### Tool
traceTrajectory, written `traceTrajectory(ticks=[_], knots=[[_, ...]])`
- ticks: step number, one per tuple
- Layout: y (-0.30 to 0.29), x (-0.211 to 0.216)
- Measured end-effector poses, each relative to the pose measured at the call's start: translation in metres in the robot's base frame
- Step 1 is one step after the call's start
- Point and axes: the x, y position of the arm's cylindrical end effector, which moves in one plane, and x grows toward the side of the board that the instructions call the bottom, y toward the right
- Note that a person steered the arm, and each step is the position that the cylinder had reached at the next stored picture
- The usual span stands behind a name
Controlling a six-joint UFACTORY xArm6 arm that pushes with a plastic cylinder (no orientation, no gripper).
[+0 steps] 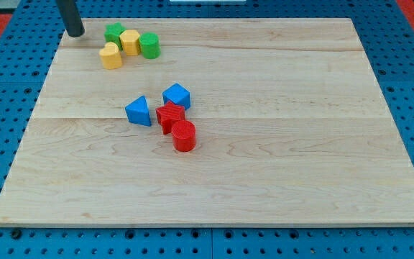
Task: Push the yellow hexagon towards the center right side of the board
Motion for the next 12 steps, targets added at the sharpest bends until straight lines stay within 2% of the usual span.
traceTrajectory(ticks=[3,4,5,6,7,10,11,12], knots=[[0.021,-0.018],[0.070,-0.008],[0.082,0.023],[0.068,0.024],[0.022,0.026],[0.180,0.046],[0.193,0.062],[0.170,0.085]])
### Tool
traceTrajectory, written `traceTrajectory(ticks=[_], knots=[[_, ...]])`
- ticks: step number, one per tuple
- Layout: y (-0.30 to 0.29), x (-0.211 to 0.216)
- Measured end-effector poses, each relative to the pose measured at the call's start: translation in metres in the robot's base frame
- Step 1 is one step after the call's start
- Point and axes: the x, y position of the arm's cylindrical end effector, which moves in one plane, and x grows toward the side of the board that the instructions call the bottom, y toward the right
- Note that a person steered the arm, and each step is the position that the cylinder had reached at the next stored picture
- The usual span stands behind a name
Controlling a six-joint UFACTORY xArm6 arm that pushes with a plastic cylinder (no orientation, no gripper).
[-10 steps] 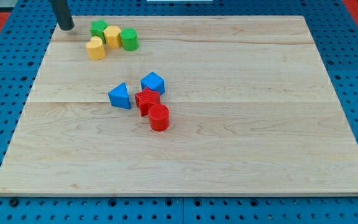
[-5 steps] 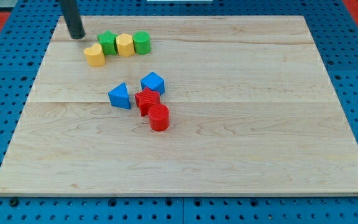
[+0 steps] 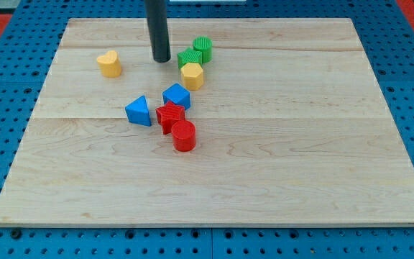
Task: Push the yellow hexagon towards the center right side of the board
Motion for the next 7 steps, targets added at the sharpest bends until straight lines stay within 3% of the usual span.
traceTrajectory(ticks=[2,4,5,7], knots=[[0.125,0.041],[0.052,0.049],[0.089,0.093],[0.205,0.119]])
